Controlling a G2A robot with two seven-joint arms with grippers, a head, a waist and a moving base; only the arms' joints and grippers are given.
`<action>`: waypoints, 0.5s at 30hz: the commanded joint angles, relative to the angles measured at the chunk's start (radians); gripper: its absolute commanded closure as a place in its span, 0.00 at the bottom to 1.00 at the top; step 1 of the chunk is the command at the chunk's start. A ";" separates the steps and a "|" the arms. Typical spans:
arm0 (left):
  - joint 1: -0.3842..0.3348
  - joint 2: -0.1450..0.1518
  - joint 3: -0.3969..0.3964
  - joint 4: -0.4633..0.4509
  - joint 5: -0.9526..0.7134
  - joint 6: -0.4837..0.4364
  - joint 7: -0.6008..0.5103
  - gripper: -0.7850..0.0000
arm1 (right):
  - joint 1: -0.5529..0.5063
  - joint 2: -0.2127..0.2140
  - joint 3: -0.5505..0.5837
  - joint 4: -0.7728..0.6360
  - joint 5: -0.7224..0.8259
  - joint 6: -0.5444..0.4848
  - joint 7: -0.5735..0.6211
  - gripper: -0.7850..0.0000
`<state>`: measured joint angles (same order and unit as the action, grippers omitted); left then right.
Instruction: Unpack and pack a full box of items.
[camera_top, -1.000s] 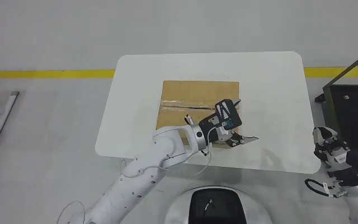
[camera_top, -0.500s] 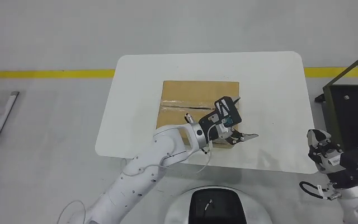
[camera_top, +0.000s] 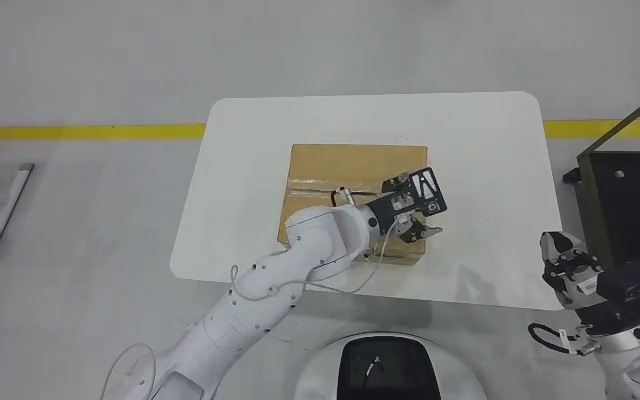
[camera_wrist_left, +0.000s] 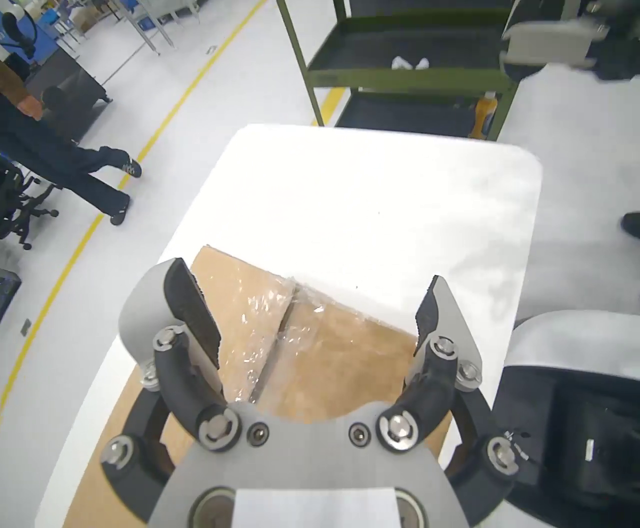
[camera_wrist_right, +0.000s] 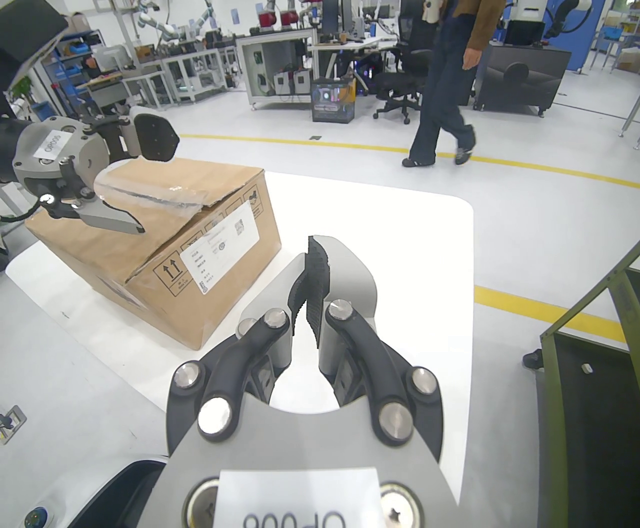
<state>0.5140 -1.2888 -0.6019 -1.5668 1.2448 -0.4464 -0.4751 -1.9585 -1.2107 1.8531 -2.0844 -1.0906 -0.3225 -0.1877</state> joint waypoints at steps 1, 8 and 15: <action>-0.008 -0.004 0.005 0.005 0.018 -0.013 -0.027 0.00 | 0.000 0.000 0.001 0.004 0.001 -0.002 -0.001 1.00; -0.006 -0.011 -0.011 0.013 0.084 0.013 -0.074 0.00 | 0.002 -0.002 0.005 0.010 0.005 -0.004 0.000 1.00; 0.002 -0.015 -0.018 0.007 0.155 -0.027 -0.089 0.29 | 0.006 -0.004 0.004 0.014 0.004 -0.009 0.002 1.00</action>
<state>0.5126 -1.3032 -0.6208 -1.5598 1.3884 -0.4634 -0.5635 -1.9534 -1.2147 1.8572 -2.0709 -1.0868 -0.3312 -0.1854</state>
